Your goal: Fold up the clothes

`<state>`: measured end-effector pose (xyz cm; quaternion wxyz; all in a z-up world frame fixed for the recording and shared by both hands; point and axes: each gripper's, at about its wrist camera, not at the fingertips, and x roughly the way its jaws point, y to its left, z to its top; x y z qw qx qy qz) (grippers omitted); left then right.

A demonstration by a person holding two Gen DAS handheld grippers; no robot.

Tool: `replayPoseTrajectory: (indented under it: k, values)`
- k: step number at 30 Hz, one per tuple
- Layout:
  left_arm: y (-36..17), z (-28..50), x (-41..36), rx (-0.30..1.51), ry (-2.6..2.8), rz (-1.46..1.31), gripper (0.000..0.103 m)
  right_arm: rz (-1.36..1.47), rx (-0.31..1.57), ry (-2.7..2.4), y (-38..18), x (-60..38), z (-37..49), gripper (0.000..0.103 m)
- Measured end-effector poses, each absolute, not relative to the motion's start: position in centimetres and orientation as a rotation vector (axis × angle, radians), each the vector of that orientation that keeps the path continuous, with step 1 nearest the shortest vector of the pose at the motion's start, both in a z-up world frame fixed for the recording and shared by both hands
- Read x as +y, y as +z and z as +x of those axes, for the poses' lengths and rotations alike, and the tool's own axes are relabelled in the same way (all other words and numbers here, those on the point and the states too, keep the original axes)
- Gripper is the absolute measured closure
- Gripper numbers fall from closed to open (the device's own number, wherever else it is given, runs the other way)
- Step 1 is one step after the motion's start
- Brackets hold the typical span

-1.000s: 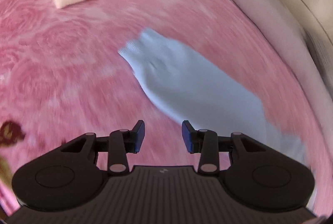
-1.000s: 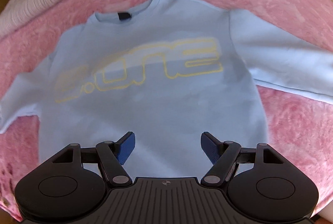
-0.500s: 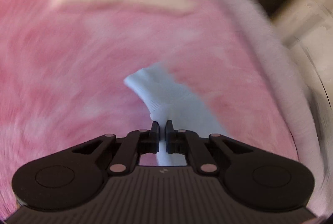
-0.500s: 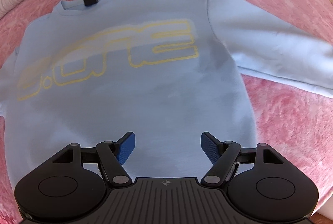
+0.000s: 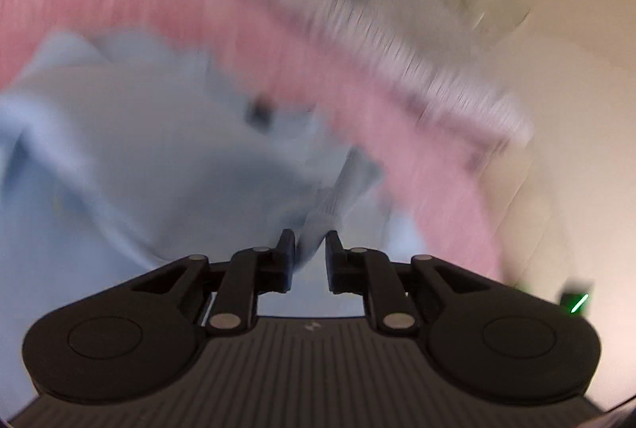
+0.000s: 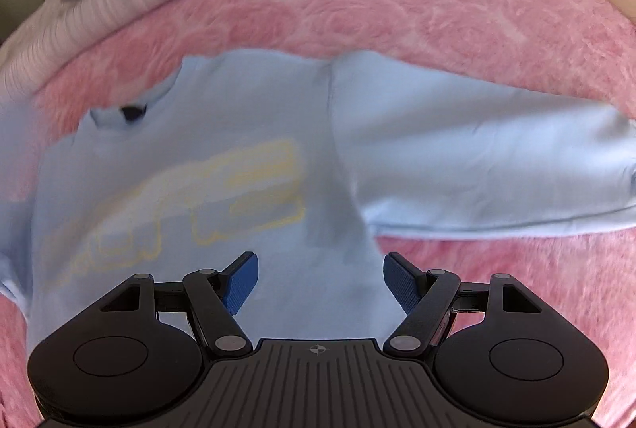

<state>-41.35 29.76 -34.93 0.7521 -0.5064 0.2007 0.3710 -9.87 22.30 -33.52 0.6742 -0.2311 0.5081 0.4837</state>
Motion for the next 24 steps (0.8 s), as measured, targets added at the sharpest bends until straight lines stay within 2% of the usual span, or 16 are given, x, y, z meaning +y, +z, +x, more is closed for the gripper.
replayPoseTrajectory:
  k: [4,9,13,16,18,19,20,22,24]
  values:
    - [-35.4,-42.2,26.7,0.534,0.924,-1.091,0.092,-0.396,1.229,1.144,-34.1,22.5,-7.4,0.029]
    - [-34.3,-48.0,24.2,0.633,1.118,-1.081,0.092,-0.166,1.463,1.220,-36.4,23.1,-6.6,0.029]
    - [-33.8,-51.2,23.3,0.633,1.271,-1.118,0.091,-0.134,1.591,1.234,-39.2,24.0,-8.1,0.031]
    - [-34.1,-51.5,23.0,0.624,1.312,-1.152,0.091,-0.178,1.658,1.261,-41.0,25.1,-9.7,0.050]
    - [-34.8,-51.2,23.2,0.626,1.328,-1.175,0.091,-0.251,1.648,1.280,-41.5,26.0,-10.8,0.057]
    - [-35.3,-51.1,23.4,0.629,1.331,-1.191,0.091,-0.289,1.622,1.300,-41.3,26.5,-11.2,0.073]
    - [-35.7,-50.9,23.5,0.636,1.332,-1.202,0.091,-0.326,1.592,1.327,-41.0,27.0,-11.5,0.096]
    - [-36.2,-50.5,23.7,0.655,1.330,-1.204,0.091,-0.379,1.483,1.415,-39.5,27.8,-12.0,0.098]
    - [-36.4,-50.1,24.1,0.684,1.324,-1.171,0.091,-0.403,1.256,1.550,-36.3,28.4,-12.4,0.098]
